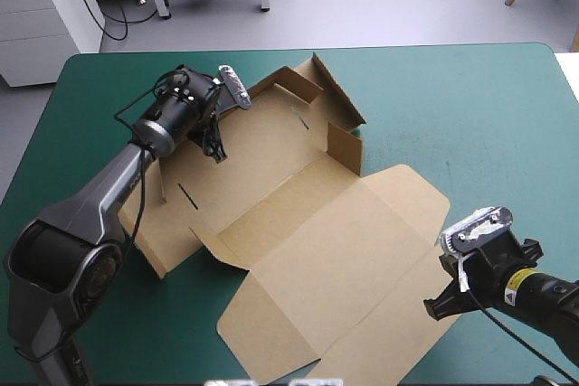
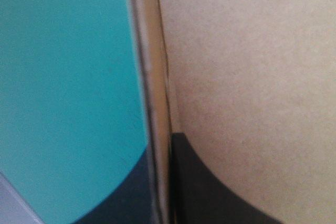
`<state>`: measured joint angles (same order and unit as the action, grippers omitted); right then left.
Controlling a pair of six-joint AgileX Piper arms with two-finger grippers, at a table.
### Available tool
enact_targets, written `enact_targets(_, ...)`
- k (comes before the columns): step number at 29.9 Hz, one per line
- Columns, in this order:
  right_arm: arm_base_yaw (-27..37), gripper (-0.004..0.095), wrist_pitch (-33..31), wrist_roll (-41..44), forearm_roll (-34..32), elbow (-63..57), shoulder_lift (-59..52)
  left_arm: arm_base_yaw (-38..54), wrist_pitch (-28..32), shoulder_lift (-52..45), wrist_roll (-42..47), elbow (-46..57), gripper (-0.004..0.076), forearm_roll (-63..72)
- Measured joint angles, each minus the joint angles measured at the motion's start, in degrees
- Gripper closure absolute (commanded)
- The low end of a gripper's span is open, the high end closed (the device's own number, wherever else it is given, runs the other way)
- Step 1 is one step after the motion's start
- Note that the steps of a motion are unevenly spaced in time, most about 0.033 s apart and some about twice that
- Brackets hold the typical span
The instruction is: Fold the box
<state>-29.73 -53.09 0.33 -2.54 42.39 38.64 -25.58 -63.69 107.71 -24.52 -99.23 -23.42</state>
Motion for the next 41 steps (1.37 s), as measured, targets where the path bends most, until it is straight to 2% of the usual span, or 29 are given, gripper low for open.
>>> enact_targets(10,0.00,0.0927,0.00,0.00,0.07,0.00,0.00,-9.74,7.47,0.00,-1.06,2.20,0.0734,-9.04)
enact_targets(19,0.00,0.0927,0.04,0.00,0.11,0.00,0.00,-14.22,9.94,0.00,2.82,6.29,0.0734,-17.02)
enact_targets(33,0.00,0.0927,0.20,0.00,0.24,0.00,0.00,-21.47,14.93,-1.96,7.12,7.30,0.0734,-24.73)
enact_targets(41,0.00,0.0927,0.25,0.00,0.24,0.00,0.00,-25.81,18.17,-9.45,15.00,18.76,0.0734,-36.01)
